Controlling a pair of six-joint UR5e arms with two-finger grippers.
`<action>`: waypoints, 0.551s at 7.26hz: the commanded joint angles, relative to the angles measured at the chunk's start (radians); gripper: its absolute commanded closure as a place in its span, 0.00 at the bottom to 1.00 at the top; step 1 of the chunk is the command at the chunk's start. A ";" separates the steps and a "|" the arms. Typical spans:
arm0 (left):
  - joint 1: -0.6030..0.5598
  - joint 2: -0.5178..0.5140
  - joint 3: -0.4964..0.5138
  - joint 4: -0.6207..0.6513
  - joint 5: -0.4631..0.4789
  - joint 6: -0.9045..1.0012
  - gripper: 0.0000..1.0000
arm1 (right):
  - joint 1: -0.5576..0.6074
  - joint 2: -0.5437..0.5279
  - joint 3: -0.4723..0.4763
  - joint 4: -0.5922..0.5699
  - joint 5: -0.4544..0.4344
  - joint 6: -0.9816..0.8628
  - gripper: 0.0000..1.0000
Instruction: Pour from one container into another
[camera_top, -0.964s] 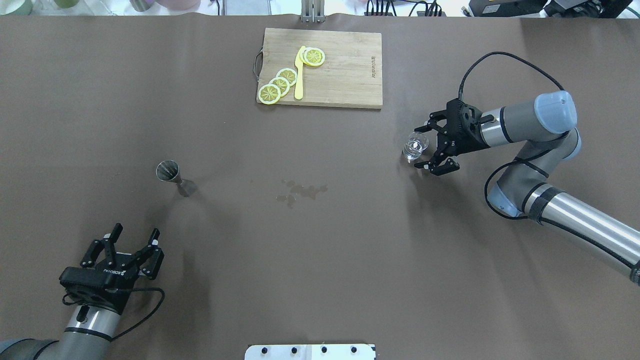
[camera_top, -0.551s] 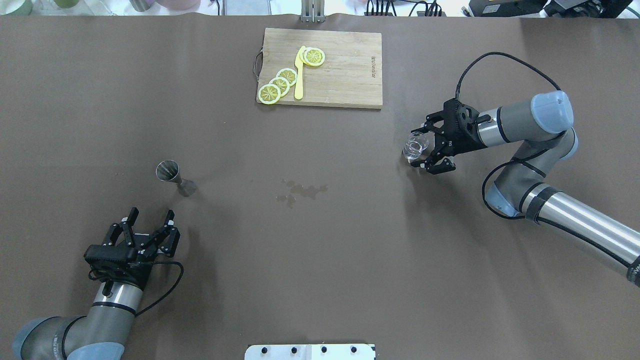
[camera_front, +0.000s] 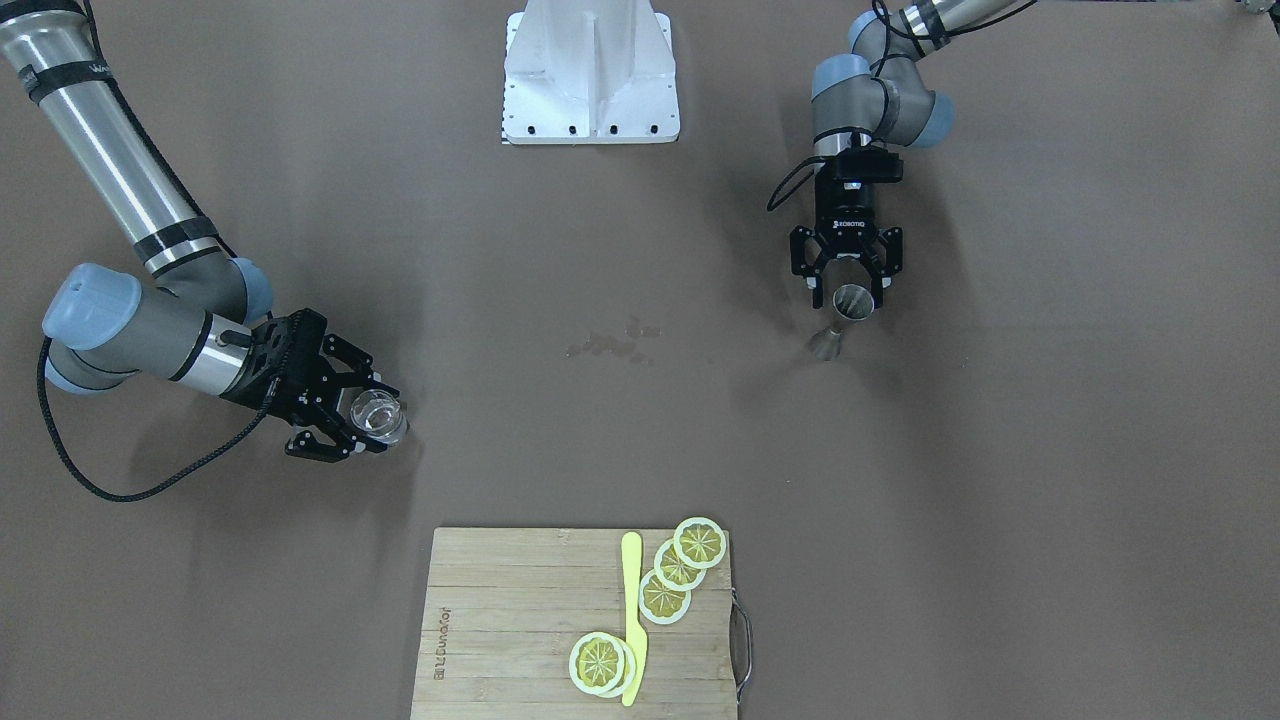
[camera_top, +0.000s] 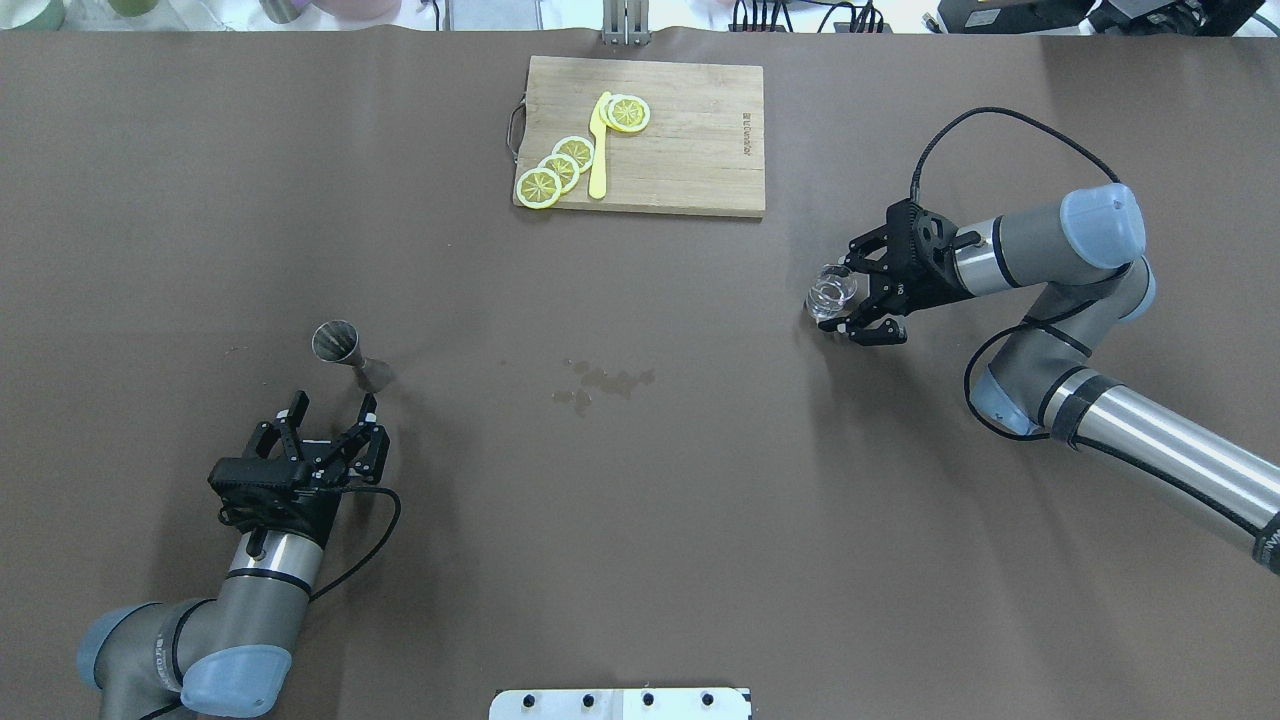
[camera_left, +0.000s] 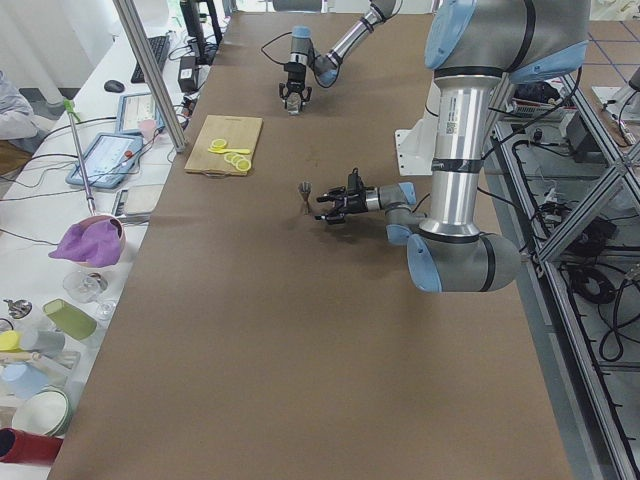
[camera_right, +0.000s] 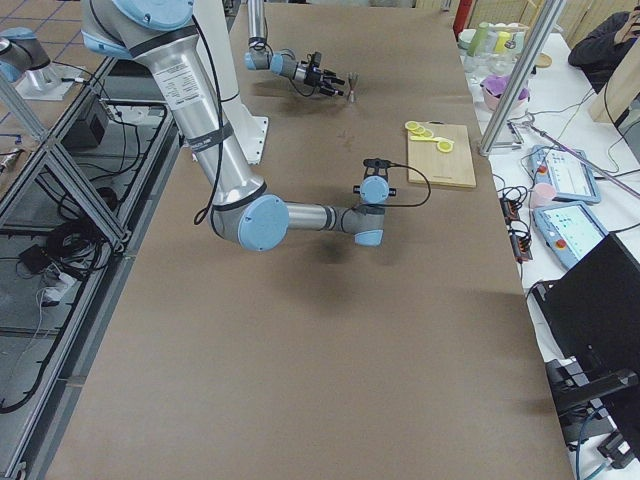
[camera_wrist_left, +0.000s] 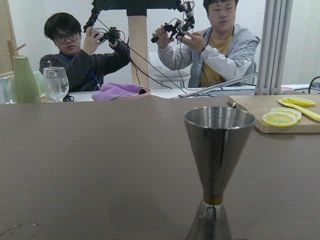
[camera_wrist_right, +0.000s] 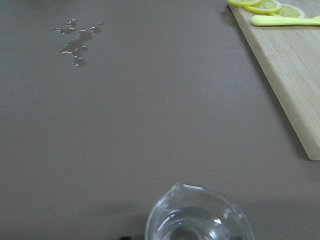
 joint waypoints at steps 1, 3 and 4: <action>-0.043 -0.056 0.048 0.005 -0.025 0.002 0.19 | 0.000 -0.003 -0.001 0.000 0.002 0.000 0.43; -0.084 -0.079 0.045 0.008 -0.025 0.004 0.22 | 0.003 -0.003 0.001 0.000 0.006 0.003 0.68; -0.092 -0.081 0.043 0.008 -0.023 0.004 0.26 | 0.017 -0.002 0.002 0.000 0.011 0.005 0.85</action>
